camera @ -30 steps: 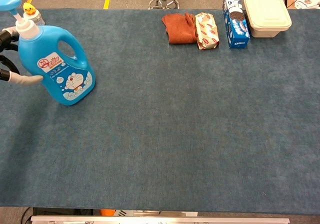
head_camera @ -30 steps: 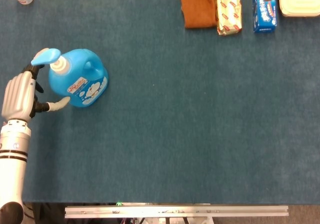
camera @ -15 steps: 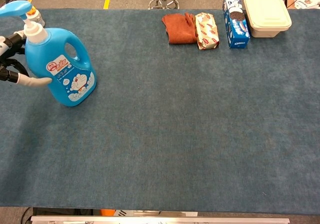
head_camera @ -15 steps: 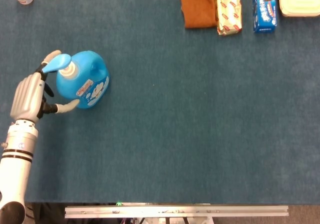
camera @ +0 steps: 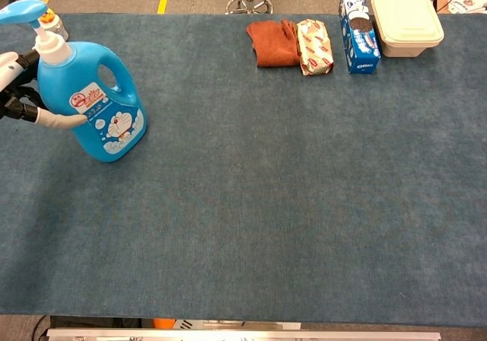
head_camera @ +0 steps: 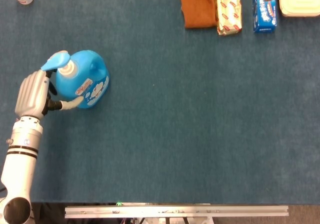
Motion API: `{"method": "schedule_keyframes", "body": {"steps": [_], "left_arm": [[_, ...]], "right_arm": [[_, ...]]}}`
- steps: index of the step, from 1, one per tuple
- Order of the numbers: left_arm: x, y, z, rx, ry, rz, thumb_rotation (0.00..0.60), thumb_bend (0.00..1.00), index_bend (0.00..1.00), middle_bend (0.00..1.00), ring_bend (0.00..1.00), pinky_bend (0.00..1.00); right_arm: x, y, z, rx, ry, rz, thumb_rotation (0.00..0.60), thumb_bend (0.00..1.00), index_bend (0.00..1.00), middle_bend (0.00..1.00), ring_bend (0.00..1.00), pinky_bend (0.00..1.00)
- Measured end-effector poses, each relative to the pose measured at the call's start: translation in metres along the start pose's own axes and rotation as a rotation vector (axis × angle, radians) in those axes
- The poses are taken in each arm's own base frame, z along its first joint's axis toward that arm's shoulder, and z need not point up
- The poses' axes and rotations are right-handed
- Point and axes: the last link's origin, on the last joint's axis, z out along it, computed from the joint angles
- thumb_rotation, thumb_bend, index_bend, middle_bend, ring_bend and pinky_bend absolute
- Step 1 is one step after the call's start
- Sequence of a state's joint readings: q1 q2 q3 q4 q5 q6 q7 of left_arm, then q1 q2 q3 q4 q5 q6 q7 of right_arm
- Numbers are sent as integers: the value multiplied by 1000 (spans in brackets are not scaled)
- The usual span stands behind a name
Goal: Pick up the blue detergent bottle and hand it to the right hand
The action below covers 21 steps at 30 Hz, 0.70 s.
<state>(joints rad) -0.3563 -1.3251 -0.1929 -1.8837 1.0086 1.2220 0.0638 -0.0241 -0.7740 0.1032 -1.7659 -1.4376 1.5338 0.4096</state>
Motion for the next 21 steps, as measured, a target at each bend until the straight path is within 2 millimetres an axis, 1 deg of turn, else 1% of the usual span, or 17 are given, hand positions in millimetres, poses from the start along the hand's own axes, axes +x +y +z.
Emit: {"method": "schedule_keyframes", "body": {"steps": [4, 9, 14, 21], "left_arm": [[0, 0, 3, -1, 7, -10, 600, 142, 267, 332, 401, 688], [2, 1, 7, -20, 4, -10, 600, 143, 327, 372, 442, 721], [7, 6, 12, -60, -13, -28, 600, 143, 348, 386, 448, 726], [14, 18, 17, -145, -61, -87, 600, 143, 350, 389, 446, 727]], "right_arm": [[0, -1, 0, 2, -1, -2, 600, 0, 0, 96, 0, 75], [0, -3, 1, 8, -4, -2, 600, 0, 0, 96, 0, 75], [-2, -7, 2, 23, -15, -2, 600, 0, 0, 96, 0, 75], [-5, -18, 8, 62, -50, 8, 600, 0, 0, 96, 0, 75]]}}
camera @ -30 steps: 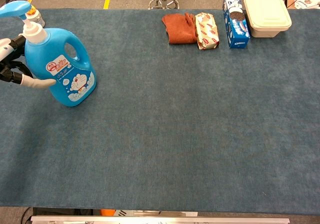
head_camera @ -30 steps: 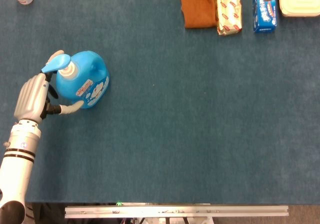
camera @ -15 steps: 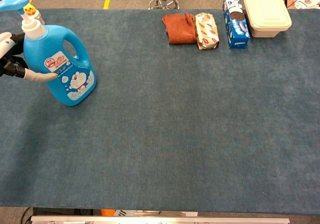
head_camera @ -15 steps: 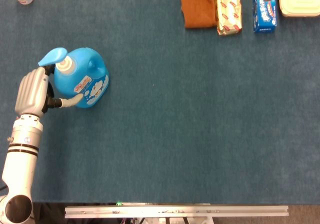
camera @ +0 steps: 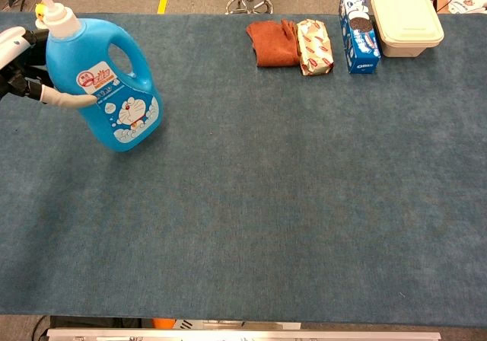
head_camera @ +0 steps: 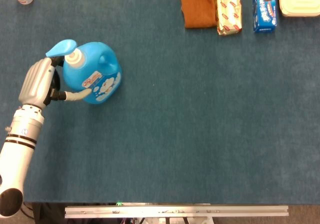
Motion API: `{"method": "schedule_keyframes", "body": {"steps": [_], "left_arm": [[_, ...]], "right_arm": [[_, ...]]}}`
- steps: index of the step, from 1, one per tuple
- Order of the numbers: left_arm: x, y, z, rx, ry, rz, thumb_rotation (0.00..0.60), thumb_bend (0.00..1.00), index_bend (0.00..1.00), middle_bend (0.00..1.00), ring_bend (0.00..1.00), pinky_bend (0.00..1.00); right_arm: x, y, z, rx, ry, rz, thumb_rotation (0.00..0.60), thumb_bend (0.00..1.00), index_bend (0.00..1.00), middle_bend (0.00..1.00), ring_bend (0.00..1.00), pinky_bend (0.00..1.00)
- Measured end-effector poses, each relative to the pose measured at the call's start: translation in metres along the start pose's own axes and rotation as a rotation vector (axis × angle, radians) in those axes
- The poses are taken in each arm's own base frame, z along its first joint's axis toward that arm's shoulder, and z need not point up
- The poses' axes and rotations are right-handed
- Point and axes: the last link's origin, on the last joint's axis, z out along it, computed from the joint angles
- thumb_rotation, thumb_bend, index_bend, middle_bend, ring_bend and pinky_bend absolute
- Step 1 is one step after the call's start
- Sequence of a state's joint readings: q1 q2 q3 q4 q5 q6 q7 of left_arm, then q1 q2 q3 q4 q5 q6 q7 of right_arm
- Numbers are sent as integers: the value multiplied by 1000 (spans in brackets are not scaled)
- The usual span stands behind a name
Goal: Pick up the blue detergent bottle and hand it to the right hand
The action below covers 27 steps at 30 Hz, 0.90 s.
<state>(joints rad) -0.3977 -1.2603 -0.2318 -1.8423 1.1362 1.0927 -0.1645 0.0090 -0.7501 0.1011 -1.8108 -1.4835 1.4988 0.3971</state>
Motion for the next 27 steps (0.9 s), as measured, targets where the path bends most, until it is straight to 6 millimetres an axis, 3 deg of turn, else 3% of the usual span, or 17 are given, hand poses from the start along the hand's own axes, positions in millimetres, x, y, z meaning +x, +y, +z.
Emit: {"method": "schedule_keyframes", "body": {"steps": [11, 18, 24, 27], "left_arm": [[0, 45, 6, -185, -126, -28, 600, 142, 348, 380, 432, 725], [-7, 72, 3, -279, -159, -27, 600, 143, 346, 375, 423, 720], [-10, 83, 3, -303, -165, -30, 600, 143, 346, 372, 417, 719], [-12, 89, 3, -312, -170, -34, 600, 142, 345, 372, 417, 718]], "right_arm": [[-11, -42, 25, 117, -95, 75, 600, 0, 6, 123, 0, 75], [-22, -88, 47, 219, -178, 138, 600, 9, 90, 134, 0, 75], [-38, -125, 64, 269, -284, 175, 600, 20, 158, 142, 0, 75], [-46, -144, 73, 287, -330, 198, 600, 70, 210, 145, 0, 75]]}}
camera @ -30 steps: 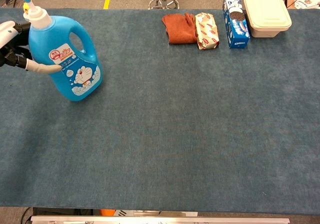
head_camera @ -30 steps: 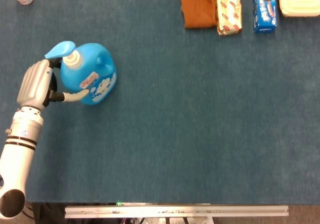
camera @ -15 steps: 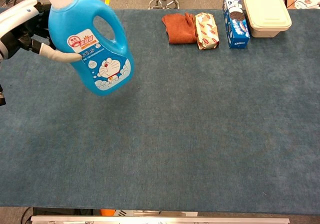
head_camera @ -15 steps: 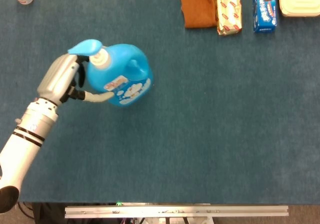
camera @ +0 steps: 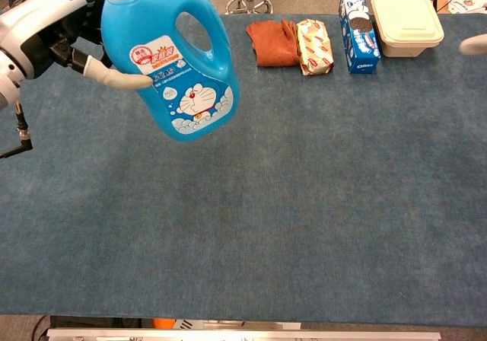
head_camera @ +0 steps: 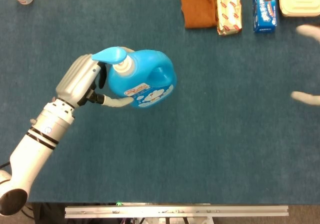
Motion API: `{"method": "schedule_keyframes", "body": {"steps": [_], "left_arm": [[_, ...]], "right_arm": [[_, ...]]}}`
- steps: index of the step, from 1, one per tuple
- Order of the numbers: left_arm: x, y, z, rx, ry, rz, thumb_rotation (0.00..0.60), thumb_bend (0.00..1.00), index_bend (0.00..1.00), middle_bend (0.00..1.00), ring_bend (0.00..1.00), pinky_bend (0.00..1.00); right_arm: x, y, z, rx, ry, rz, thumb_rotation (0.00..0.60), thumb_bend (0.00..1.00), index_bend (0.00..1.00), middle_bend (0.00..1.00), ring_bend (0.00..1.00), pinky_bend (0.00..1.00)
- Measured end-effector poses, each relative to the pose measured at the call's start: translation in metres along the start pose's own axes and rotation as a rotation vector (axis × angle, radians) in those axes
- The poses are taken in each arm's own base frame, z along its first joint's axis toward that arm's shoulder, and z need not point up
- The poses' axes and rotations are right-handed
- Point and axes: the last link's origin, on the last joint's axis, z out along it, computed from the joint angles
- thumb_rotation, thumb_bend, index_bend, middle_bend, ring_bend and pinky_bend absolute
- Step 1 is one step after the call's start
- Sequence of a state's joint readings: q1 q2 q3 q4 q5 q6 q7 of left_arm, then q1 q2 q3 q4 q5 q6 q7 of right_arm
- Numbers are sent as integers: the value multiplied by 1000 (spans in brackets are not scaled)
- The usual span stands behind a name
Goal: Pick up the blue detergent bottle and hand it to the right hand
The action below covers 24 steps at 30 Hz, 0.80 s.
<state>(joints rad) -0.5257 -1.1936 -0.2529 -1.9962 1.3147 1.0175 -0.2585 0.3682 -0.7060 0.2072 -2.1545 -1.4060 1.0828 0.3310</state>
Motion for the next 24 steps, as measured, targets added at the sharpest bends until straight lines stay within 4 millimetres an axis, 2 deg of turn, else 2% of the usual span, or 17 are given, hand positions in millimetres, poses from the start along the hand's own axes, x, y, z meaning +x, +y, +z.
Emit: {"method": "schedule_keyframes", "body": {"steps": [4, 12, 24], "left_arm": [[-2, 7, 1, -15, -2, 0, 600, 142, 345, 370, 414, 718], [-6, 18, 2, -30, -8, -4, 600, 142, 345, 368, 412, 718], [-16, 21, 8, -20, -30, 4, 600, 143, 345, 362, 409, 717]], "right_arm": [[-8, -16, 18, 21, -45, 23, 600, 144, 256, 146, 0, 75], [-19, -39, 47, 28, -101, 80, 600, 156, 302, 151, 0, 76], [-32, -76, 81, -6, -207, 146, 600, 170, 361, 170, 0, 75]]}}
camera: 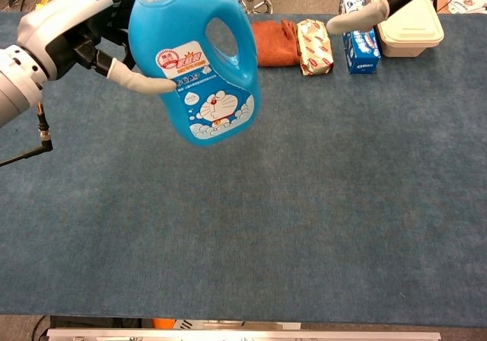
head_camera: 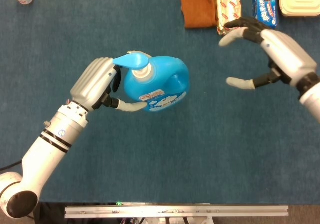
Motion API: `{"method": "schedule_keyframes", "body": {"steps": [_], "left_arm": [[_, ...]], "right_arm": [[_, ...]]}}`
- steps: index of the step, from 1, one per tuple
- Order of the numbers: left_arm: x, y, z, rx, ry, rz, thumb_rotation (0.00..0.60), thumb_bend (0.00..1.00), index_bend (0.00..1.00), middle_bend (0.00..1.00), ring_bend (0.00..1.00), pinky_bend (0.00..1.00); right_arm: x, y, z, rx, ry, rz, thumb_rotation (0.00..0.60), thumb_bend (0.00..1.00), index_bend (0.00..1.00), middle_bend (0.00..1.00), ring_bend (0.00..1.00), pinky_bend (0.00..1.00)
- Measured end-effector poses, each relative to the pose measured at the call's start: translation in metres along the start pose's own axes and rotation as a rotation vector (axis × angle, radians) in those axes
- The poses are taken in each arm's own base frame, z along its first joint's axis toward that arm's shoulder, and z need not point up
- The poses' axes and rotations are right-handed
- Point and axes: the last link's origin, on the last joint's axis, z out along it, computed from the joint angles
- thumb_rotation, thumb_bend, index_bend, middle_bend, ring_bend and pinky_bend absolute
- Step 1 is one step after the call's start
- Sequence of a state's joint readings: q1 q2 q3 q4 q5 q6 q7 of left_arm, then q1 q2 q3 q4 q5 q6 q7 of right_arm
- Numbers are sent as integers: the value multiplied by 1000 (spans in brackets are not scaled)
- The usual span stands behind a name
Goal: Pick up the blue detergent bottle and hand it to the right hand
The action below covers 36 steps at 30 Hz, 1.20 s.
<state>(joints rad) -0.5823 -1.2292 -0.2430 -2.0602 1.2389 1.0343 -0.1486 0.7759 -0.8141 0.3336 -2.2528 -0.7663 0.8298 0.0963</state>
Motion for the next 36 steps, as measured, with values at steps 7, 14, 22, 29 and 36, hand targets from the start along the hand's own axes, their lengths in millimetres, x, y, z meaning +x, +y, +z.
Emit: {"method": "schedule_keyframes", "body": {"steps": [7, 14, 22, 29, 36], "left_arm": [[-1, 0, 3, 7, 7, -2, 600, 143, 345, 360, 408, 717], [-3, 3, 5, 3, 2, -10, 600, 143, 345, 359, 408, 717], [-6, 10, 8, -9, -2, -21, 600, 143, 345, 359, 408, 717], [-7, 12, 10, -12, -3, -24, 600, 143, 345, 358, 407, 717], [-7, 12, 12, -9, -3, -23, 600, 143, 345, 358, 406, 717]], "right_arm": [[-3, -22, 15, -8, -41, -36, 600, 179, 367, 174, 0, 75], [-15, -34, 27, 7, -45, -57, 600, 181, 367, 175, 0, 75], [-30, -42, 41, 12, -54, -59, 600, 182, 367, 175, 0, 75], [-44, -51, 50, 24, -78, -48, 600, 212, 369, 177, 0, 75], [-52, -57, 55, 33, -77, -39, 600, 365, 411, 218, 20, 96]]}}
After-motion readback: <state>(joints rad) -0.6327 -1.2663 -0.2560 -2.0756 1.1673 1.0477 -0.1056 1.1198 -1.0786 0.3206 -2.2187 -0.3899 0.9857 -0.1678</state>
